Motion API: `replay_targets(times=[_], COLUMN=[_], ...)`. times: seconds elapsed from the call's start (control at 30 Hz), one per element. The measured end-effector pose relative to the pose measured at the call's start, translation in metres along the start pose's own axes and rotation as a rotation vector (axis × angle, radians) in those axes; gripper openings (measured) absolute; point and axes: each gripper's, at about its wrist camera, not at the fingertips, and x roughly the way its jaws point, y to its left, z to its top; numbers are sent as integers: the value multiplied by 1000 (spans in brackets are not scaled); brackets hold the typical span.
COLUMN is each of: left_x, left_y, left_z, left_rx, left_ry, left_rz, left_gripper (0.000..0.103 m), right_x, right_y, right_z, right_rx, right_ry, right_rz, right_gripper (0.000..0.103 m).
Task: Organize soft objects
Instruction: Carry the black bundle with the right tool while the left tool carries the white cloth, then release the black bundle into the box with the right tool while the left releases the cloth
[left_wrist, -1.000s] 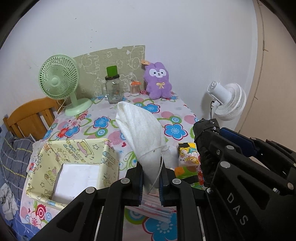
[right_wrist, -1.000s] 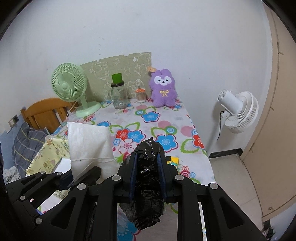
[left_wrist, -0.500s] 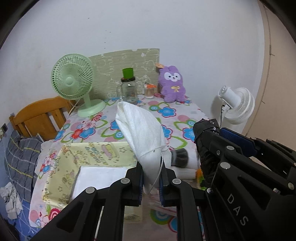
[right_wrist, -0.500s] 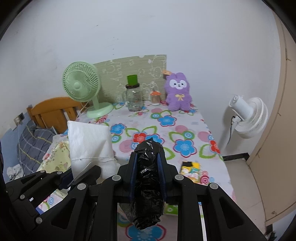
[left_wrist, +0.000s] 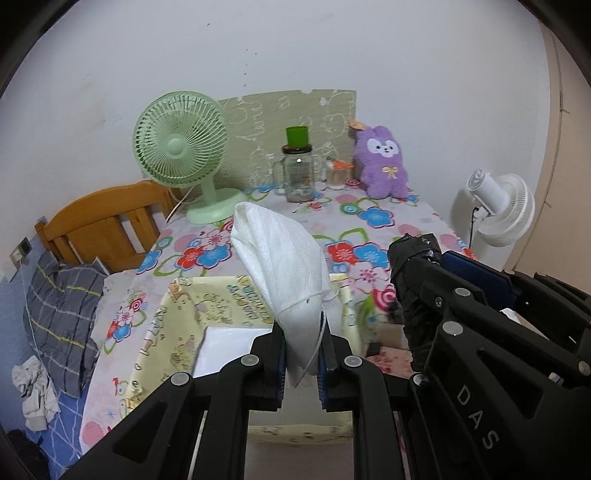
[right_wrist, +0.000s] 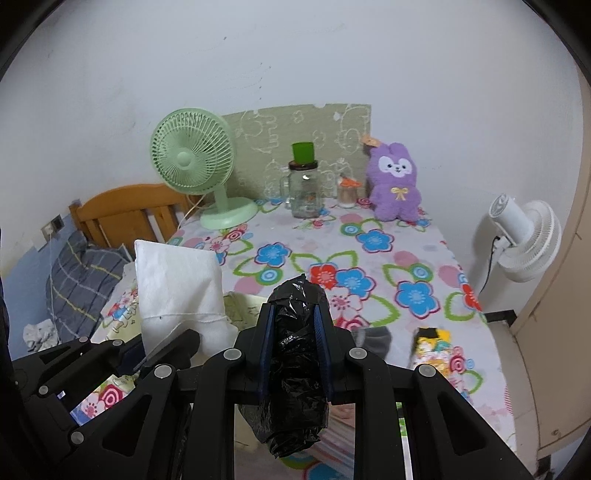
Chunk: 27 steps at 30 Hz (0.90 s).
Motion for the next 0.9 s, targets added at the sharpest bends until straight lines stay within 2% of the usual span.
replay_targets(times=[0.4, 0.9], left_x=[26, 66], left_y=[40, 72], left_z=[-9, -25], left_rx=[-43, -101], left_ry=[52, 162], left_rz=[33, 44], left_gripper=[11, 13], right_x=[37, 90], right_y=[34, 62], right_z=[1, -4], right_rx=[-12, -39], right_ry=[52, 158], right_rz=[46, 66], right_gripper=[25, 25])
